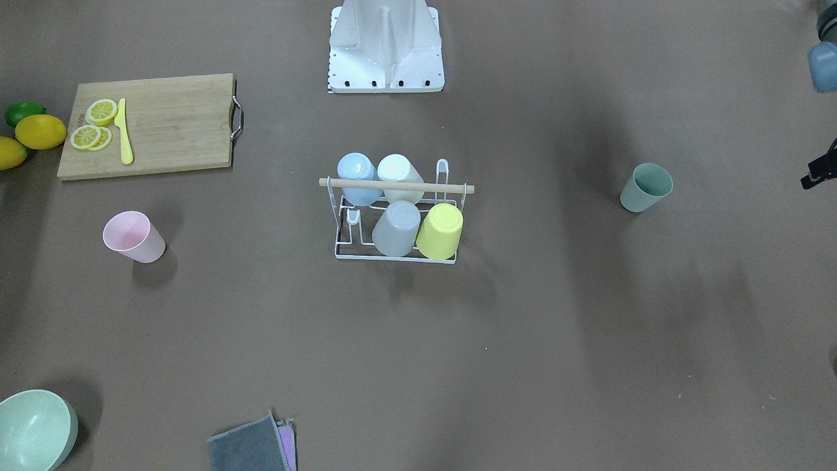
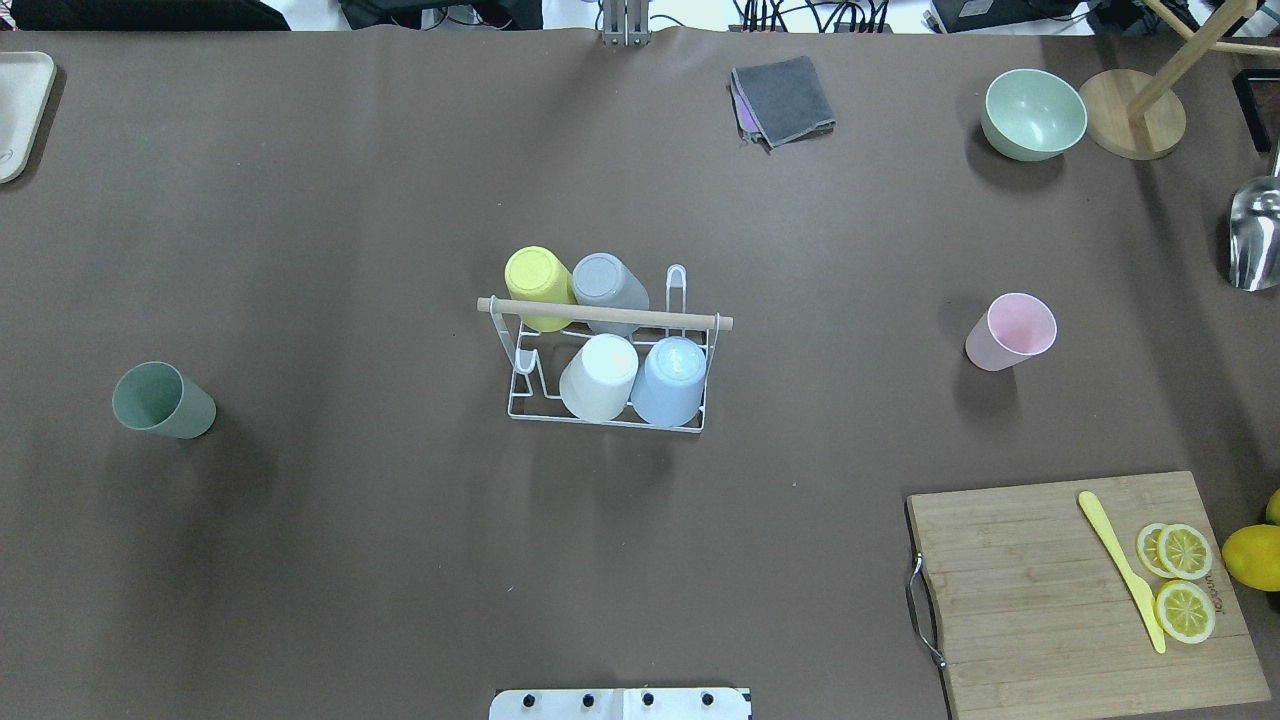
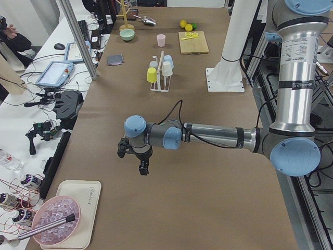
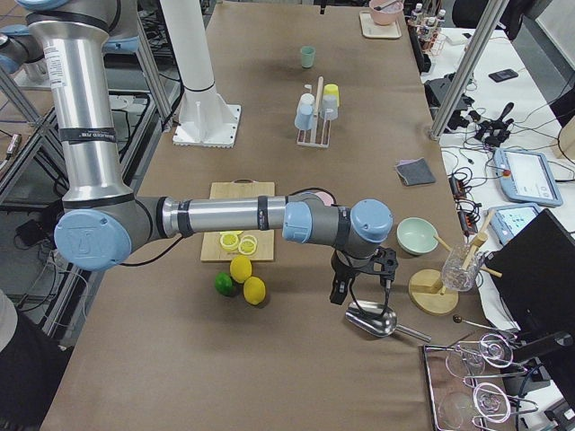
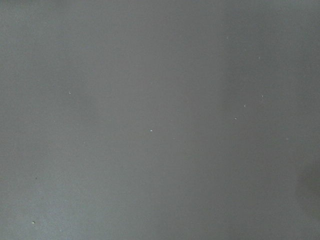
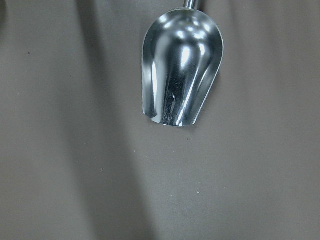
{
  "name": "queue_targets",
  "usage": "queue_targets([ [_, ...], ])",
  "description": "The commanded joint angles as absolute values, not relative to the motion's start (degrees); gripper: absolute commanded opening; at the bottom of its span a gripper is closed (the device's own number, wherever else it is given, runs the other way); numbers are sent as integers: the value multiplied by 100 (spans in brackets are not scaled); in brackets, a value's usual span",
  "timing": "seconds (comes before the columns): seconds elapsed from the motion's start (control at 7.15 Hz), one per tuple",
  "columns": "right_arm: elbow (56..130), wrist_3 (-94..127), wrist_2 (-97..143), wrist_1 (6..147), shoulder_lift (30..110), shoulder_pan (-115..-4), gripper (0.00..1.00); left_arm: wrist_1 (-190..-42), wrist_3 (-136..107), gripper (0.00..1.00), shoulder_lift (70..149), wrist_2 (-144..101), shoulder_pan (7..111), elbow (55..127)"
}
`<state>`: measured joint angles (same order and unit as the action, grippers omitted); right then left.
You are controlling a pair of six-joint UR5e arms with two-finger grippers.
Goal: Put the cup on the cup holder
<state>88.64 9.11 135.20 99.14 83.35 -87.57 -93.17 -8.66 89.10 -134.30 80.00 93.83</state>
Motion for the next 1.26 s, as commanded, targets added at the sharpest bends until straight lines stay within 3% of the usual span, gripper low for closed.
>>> queue_targets([
  [0.0, 8903, 1045, 13518, 9914, 8079, -8388, 100, -9316, -896, 97, 8877, -13412, 8007, 9352],
  [0.42, 8755, 1975, 13615, 9975, 7237, -7360, 100, -9334, -1020, 97, 8868, -13438, 8016, 9510],
  [1.12, 7211, 2215, 13500, 9967, 5794, -6496, 100, -9325, -1028, 97, 8920, -13386, 8059, 9878],
])
